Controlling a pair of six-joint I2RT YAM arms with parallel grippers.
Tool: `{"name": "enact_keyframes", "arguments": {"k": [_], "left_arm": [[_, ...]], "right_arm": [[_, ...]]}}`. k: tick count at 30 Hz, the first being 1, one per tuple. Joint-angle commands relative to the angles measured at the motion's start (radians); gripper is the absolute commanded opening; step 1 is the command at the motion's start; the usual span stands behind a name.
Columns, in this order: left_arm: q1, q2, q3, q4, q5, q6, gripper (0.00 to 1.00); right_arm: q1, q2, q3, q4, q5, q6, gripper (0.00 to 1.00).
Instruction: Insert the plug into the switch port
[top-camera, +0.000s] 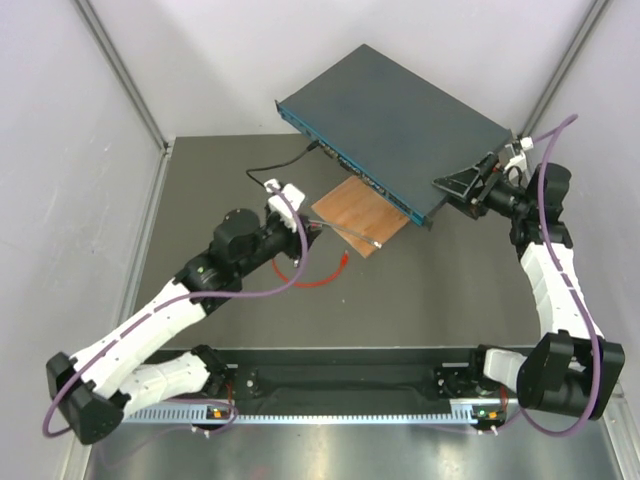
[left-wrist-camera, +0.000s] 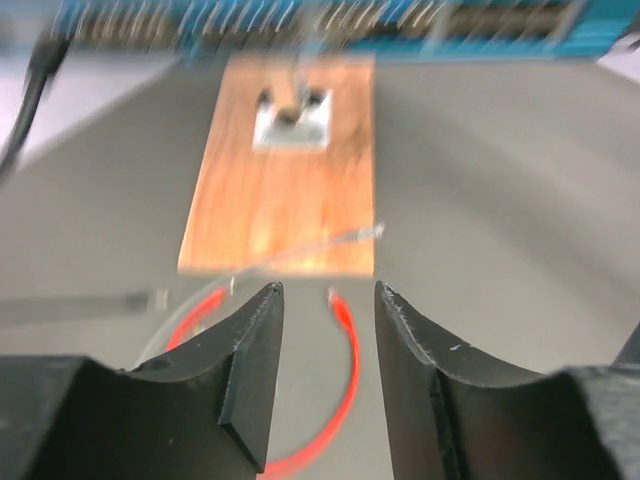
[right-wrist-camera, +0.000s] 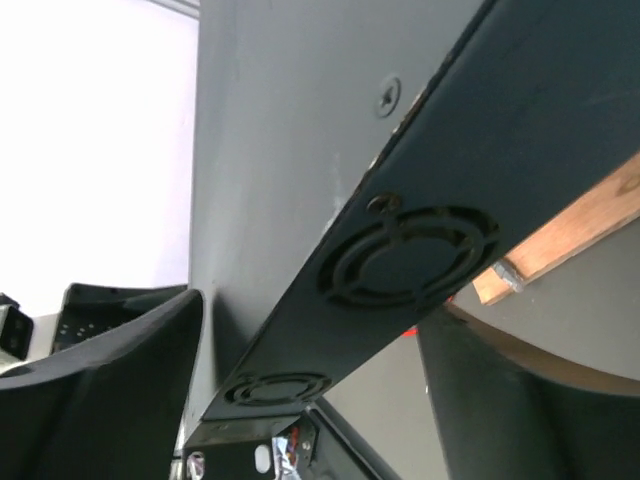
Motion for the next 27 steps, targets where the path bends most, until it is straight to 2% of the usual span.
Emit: {"name": "enact_keyframes", "arguments": {"k": [1, 3, 7, 14, 19, 23, 27], "left_arm": [[0.009, -0.079, -0.105, -0.182, -0.149, -0.134, 0.47], [0.009, -0.099, -0.151, -0.214, -0.224, -0.197, 0.48], [0.014, -0.073, -0.203, -0.22, -0.32, -0.26, 0.52], [0.089, 0.152, -0.164, -0.18, -0.322, -0.308, 0.53], [0.225, 0.347, -0.095, -0.197, -0.216, -0.342, 0.5], [0.256, 0.468, -0.05, -0.167, -0.158, -0.355, 0.48], [0.259, 0.505, -0.035, -0.133, -0.044, -0.369, 0.49]], "right_arm": [[0.011, 0.002, 0.05, 0.043, 0.008, -0.06, 0.88], [0.008, -0.002, 0.056, 0.04, 0.011, -0.069, 0.99], [0.0, -0.016, 0.07, -0.006, 0.022, -0.104, 1.0], [-0.02, -0.029, 0.133, -0.127, 0.046, -0.213, 1.0], [-0.058, -0.035, 0.167, -0.199, 0.062, -0.311, 1.0], [-0.101, -0.042, 0.174, -0.217, 0.039, -0.334, 1.0], [-0.151, -0.042, 0.182, -0.236, 0.011, -0.353, 1.0]]}}
